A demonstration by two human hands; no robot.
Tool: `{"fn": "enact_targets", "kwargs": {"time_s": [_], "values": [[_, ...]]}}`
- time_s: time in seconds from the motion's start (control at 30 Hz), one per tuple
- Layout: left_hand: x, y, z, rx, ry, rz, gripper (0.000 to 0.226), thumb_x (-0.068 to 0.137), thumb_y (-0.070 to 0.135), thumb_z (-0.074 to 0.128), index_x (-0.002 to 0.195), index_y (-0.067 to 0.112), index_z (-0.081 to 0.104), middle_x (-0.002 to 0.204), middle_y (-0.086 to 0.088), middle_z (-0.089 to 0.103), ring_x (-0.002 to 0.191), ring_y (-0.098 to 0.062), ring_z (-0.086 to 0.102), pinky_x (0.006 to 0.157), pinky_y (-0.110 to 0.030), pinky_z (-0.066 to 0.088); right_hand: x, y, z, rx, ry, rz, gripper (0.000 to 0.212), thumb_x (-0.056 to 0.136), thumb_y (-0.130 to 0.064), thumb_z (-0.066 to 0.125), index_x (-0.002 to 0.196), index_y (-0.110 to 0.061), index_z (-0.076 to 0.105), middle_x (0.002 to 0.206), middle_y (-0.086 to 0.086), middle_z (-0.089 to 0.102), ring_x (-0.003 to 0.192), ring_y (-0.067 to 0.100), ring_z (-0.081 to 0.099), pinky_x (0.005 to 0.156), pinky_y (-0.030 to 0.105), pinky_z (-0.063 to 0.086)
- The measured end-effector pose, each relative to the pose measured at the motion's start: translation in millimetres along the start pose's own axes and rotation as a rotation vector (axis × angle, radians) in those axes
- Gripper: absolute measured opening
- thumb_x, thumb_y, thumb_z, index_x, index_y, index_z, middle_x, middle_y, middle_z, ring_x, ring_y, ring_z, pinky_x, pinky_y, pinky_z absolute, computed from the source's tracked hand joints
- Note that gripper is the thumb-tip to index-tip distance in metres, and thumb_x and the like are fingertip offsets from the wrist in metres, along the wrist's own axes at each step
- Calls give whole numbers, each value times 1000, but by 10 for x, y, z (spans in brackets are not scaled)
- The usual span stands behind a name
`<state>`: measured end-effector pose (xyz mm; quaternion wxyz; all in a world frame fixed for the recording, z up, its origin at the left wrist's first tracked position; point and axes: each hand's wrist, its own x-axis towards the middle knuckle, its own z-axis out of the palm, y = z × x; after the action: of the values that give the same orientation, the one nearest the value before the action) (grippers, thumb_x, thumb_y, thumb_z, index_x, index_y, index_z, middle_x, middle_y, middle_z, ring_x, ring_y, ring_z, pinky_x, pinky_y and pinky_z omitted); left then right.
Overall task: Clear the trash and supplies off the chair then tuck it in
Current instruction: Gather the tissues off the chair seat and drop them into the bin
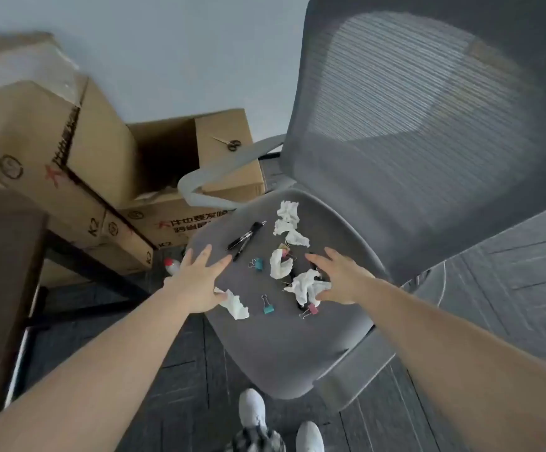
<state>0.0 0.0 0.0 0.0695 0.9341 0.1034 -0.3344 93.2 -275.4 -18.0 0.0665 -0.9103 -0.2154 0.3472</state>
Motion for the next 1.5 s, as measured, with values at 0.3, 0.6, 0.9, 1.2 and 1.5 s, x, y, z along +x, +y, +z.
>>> {"fn": "enact_targets", "kwargs": {"time_s": [0.3, 0.6, 0.9, 1.2, 1.5], "values": [[910, 51, 464, 137, -152, 141, 88, 84, 41, 67, 151, 40, 8, 161, -6, -6, 144, -41, 16, 111, -46, 37, 705, 76, 486, -176, -132, 55, 86, 83, -7, 61, 145, -44, 15, 159, -1, 9, 129, 32, 39, 85, 42, 50], [1348, 211, 1045, 186, -185, 119, 56, 87, 16, 58, 137, 27, 35, 142, -9, 23, 126, -32, 32, 91, -46, 48, 1106, 180, 825, -269, -195, -43, 87, 77, 6, 65, 145, -31, 24, 160, 4, 6, 143, 33, 16, 88, 50, 52], [1520, 232, 1216, 195, -166, 151, 20, 91, 16, 56, 109, 9, 54, 115, -8, 41, 105, -27, 47, 83, -37, 51, 1267, 293, 932, -282, -158, -63, 69, 73, 9, 64, 130, -21, 40, 139, 9, 28, 123, 31, 33, 71, 39, 52], [1526, 505, 756, -113, 85, 229, 5, 91, 12, 43, 95, 11, 40, 92, -6, 50, 77, -26, 49, 64, -32, 38, 1335, 316, 777, -175, 39, -168, 26, 85, -1, 52, 109, -9, 48, 114, 9, 48, 105, 30, 46, 63, 34, 36], [1978, 828, 621, -335, 81, 86, 63, 87, 38, 58, 141, 31, 27, 124, -6, 45, 89, -29, 64, 67, -35, 51, 1745, 315, 344, 326, 367, 97, 41, 83, -11, 57, 122, -14, 45, 116, 11, 55, 101, 31, 54, 71, 37, 45]]}}
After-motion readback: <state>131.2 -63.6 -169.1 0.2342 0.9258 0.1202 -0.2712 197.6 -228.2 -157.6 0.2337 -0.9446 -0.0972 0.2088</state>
